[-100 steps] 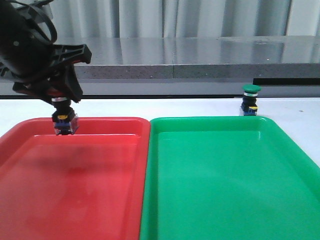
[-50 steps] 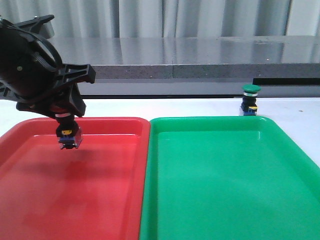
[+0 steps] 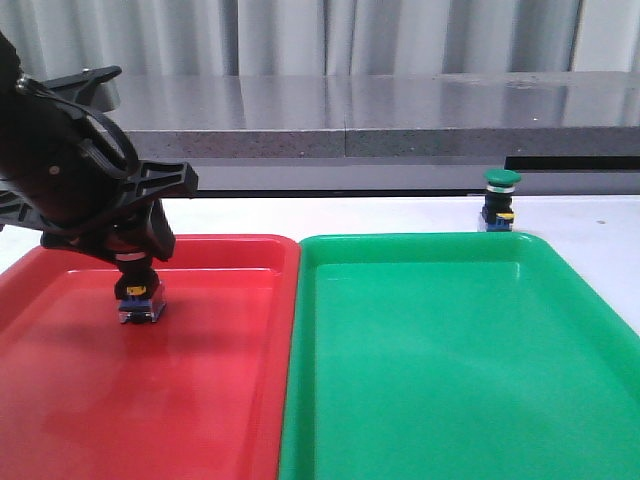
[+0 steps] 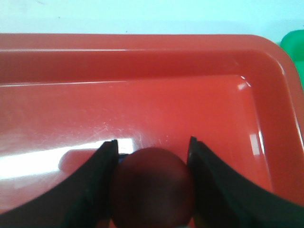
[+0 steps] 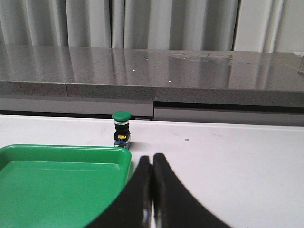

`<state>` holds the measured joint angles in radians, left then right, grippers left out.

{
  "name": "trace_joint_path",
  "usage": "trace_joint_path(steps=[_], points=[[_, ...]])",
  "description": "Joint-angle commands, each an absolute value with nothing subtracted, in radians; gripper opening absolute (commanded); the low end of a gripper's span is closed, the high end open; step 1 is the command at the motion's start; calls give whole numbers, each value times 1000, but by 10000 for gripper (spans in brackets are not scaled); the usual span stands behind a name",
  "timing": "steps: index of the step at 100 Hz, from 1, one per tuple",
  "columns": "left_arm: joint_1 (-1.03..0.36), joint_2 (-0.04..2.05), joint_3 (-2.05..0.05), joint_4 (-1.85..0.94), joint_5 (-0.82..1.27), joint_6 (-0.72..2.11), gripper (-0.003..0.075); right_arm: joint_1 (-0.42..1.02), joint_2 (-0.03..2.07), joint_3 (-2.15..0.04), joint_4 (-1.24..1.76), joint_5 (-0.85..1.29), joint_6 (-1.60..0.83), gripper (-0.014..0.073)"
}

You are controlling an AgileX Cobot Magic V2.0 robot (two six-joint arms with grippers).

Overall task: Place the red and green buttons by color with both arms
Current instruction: 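Carry the button over the red tray and lower it onto the tray, then open the left gripper and raise it away from the button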

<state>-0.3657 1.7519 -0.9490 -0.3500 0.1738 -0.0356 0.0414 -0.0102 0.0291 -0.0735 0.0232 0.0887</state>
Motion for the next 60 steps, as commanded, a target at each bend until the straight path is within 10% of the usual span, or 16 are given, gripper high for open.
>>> trace_joint_path(steps=[1,20,60], points=[[-377,1719,-968,-361,134,-43,316,36,-27,13,-72,-67,88,-67],[-377,1716,-974,-361,132,-43,642,36,-27,13,-72,-67,88,-67],[-332,1521,-974,-301,61,-36,648,36,-27,13,-72,-67,88,-67]])
